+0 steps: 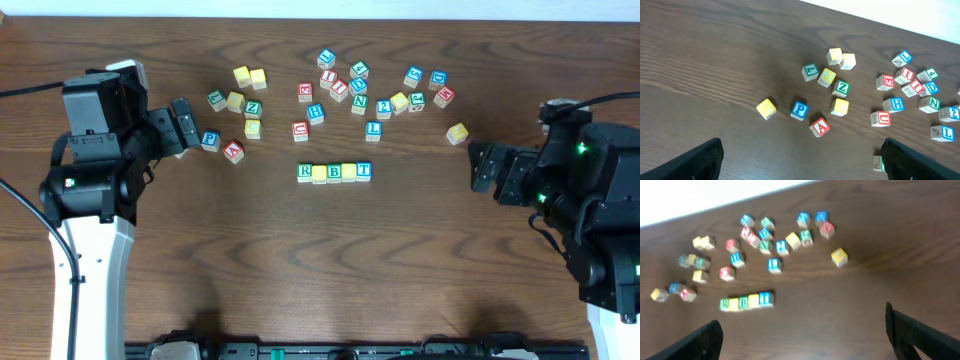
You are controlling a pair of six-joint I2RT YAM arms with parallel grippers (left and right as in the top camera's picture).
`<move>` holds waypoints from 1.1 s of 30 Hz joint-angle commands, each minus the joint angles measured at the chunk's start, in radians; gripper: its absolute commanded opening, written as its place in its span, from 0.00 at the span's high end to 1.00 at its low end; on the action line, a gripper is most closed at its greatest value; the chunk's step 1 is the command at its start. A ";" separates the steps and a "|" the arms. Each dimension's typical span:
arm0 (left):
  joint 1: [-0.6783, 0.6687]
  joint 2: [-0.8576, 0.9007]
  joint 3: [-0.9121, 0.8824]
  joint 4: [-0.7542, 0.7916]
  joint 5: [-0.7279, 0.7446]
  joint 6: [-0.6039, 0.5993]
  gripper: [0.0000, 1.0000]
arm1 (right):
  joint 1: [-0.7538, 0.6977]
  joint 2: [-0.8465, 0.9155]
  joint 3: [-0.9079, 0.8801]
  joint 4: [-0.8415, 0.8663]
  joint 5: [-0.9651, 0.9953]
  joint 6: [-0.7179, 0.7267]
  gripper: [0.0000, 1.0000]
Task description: Spell out ROBOT
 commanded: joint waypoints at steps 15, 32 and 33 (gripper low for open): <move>0.004 0.006 0.013 -0.003 -0.006 0.009 0.01 | 0.046 -0.645 -0.996 0.974 0.200 -0.021 0.01; 0.004 0.006 0.013 -0.003 -0.006 0.009 0.01 | 0.087 -1.003 -1.313 0.953 0.102 -0.074 0.01; 0.004 0.006 0.013 -0.003 -0.006 0.009 0.01 | 0.087 -1.003 -1.313 0.953 0.102 -0.073 0.01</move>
